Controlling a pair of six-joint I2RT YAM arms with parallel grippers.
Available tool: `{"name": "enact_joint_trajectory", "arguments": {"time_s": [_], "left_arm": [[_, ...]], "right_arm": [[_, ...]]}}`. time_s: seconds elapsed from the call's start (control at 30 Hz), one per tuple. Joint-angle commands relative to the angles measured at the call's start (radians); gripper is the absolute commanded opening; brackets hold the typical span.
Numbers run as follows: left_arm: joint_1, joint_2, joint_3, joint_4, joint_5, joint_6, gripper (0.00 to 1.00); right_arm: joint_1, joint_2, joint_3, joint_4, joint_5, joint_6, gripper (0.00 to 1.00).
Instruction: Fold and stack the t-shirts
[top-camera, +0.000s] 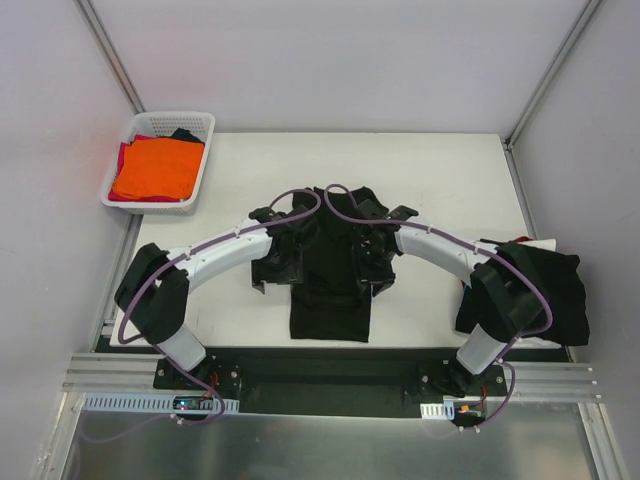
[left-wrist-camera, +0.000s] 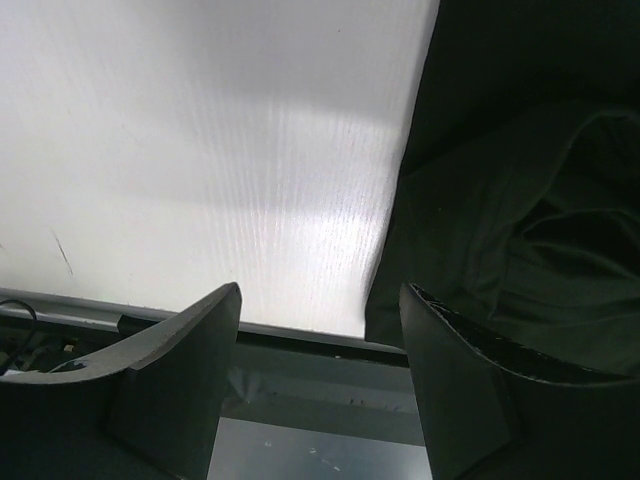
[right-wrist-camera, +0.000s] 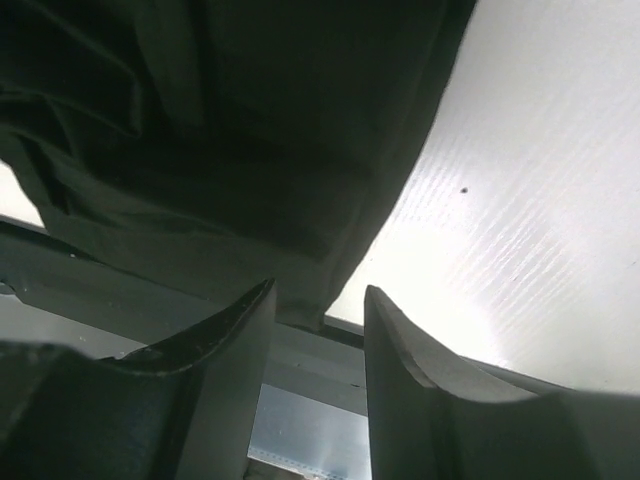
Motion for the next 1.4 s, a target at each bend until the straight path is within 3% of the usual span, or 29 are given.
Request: {"name": "enact_joint_trajectory", "arguments": {"time_s": [0.0,0.47,0.83,1.37], "left_arm": [[-0.005,-0.062,-0.037,-0.034,0.005,-0.059,0.65],[-0.077,-0.145,-0.128,-0.047,0.002,-0.149,0.65],[-0.094,-0.203,-0.126,-0.151,-0.024,-0.184,0.66],[-0.106,-0.122,-0.036,-0.162,-0.044,-0.164,0.66]], "right_arm": [[0.047,-0.048,0.056,-0.047,0.022,0.017,0.44],[0.127,-0.006,-0.034,0.067,0.031,0.054,0.43],[0.130,0.083,-0.008,0.136,0.020,0.024,0.43],[0.119,0.018,0.018,0.053,0.096,0.030,0.43]]}}
